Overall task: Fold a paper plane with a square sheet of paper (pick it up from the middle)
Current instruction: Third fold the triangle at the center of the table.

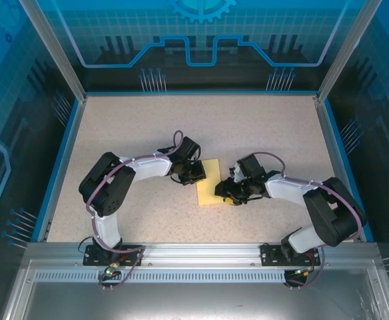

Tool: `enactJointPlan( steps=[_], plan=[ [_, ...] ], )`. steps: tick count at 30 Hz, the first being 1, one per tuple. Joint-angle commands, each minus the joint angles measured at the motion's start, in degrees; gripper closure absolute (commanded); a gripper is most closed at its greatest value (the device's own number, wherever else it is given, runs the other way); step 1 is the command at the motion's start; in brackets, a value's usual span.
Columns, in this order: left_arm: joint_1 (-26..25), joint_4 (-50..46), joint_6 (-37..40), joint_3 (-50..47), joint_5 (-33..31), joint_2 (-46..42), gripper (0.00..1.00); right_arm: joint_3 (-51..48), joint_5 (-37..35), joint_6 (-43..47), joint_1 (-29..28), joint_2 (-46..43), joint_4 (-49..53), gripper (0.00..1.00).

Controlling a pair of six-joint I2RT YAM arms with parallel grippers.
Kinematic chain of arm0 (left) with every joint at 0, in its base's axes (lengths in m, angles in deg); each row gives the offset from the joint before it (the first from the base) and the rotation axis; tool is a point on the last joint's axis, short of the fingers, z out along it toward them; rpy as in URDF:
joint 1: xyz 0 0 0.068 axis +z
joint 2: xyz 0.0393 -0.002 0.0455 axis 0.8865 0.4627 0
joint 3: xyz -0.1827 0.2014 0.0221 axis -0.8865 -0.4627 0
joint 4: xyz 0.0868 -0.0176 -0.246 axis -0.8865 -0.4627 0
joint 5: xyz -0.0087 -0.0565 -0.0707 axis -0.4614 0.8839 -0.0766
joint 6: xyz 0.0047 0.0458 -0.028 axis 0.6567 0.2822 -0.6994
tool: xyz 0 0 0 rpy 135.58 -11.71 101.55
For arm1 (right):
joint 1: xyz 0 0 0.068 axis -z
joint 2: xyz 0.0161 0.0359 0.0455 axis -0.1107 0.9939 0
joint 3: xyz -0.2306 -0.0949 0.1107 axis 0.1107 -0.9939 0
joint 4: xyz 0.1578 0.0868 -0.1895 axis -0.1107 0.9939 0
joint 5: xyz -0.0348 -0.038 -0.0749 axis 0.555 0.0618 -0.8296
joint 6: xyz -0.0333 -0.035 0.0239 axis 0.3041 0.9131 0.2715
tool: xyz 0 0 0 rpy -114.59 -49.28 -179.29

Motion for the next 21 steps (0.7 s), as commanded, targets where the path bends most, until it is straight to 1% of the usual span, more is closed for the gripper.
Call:
enactJointPlan(
  steps=[1,3,6,11,16,18,21],
  plan=[
    [-0.05,-1.59,-0.54,0.51,-1.09,0.86,0.90,-1.18,1.34,-1.23,-0.78,0.20,-0.68,0.56],
    [-0.04,-1.57,-0.37,0.39,-1.11,1.11,0.91,-1.60,0.32,-1.69,-0.86,-0.75,-0.48,0.56],
    [-0.09,-1.31,-0.33,0.09,-1.19,1.55,0.91,-1.80,-0.94,-2.31,-0.78,-2.18,0.15,0.59],
    [-0.07,-1.18,-0.44,-0.40,-1.17,2.09,0.92,-1.81,-1.18,-3.19,-0.79,-2.40,0.00,0.72],
    [-0.05,-1.22,-0.52,-0.73,-1.32,2.51,0.92,-0.64,-1.35,-3.57,-0.78,-2.23,0.49,0.87],
    [-0.10,-1.22,-0.51,-0.82,-1.28,2.78,0.93,-0.04,-1.26,-3.79,-0.78,-2.08,0.64,0.90],
    [-0.07,-1.24,-0.51,-0.97,-1.28,3.14,0.93,1.57,-0.85,-4.08,-0.80,-1.22,0.85,0.91]
  ],
)
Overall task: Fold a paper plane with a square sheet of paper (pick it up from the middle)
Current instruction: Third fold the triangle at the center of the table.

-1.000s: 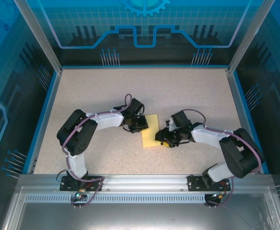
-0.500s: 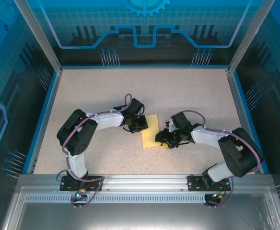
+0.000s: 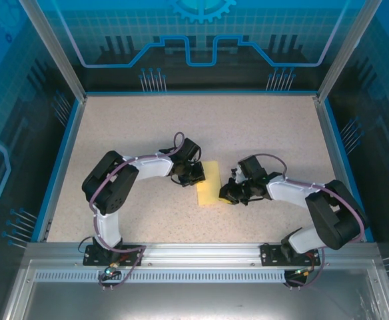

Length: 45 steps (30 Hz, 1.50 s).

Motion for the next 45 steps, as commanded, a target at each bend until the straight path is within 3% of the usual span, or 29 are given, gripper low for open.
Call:
enactJointPlan(
  steps=[1,15,21,45],
  plan=[
    [-0.07,-1.37,-0.41,-0.95,-0.90,1.49,0.93,3.22,0.10,-0.52,-0.88,1.13,0.77,0.91],
    [0.00,-2.50,2.09,1.71,0.29,-0.79,0.94,12.23,1.24,0.89,-3.08,12.29,-0.89,0.91],
    [0.03,-5.75,2.66,2.49,-8.28,-5.60,0.92,13.55,1.12,1.65,-3.44,14.91,-2.06,0.91],
    [-0.12,-9.93,3.21,4.91,-8.11,3.28,1.00,16.37,1.50,5.17,-3.95,20.18,-5.28,0.91]
  ],
)
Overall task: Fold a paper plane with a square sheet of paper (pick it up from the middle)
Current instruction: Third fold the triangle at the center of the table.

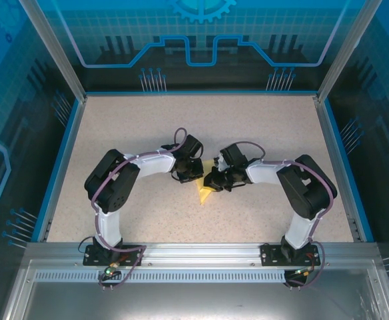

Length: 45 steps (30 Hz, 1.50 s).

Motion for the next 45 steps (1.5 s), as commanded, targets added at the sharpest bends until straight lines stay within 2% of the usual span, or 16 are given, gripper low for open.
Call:
enactJointPlan(
  steps=[1,22,45],
  plan=[
    [-0.07,-3.72,1.07,0.18,-1.43,1.76,1.00,1.24,1.01,1.96,-0.88,1.47,-0.20,0.91],
    [-0.07,-3.50,0.99,-0.25,-0.99,1.93,1.00,4.43,1.95,7.39,-1.51,3.50,3.55,0.91],
    [-0.09,-3.57,0.89,-0.53,-0.90,2.01,1.00,4.53,-0.92,6.95,-1.54,4.27,4.81,0.89]
  ],
)
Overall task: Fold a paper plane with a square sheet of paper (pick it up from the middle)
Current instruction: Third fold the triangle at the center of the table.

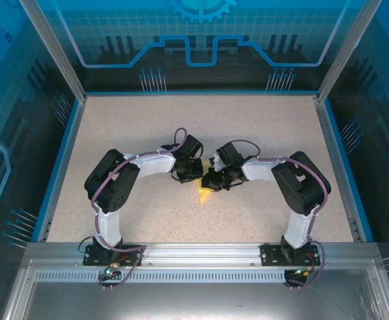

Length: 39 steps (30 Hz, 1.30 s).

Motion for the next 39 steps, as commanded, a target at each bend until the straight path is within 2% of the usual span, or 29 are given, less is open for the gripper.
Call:
enactJointPlan(
  steps=[1,39],
  plan=[
    [-0.06,-3.50,0.89,-0.59,-0.88,1.99,1.00,1.14,-1.15,0.75,-0.82,1.15,1.57,0.89],
    [-0.19,-3.57,0.84,-0.60,-0.53,2.29,1.00,0.66,-0.35,0.36,-0.82,2.50,-2.91,0.89]
  ],
)
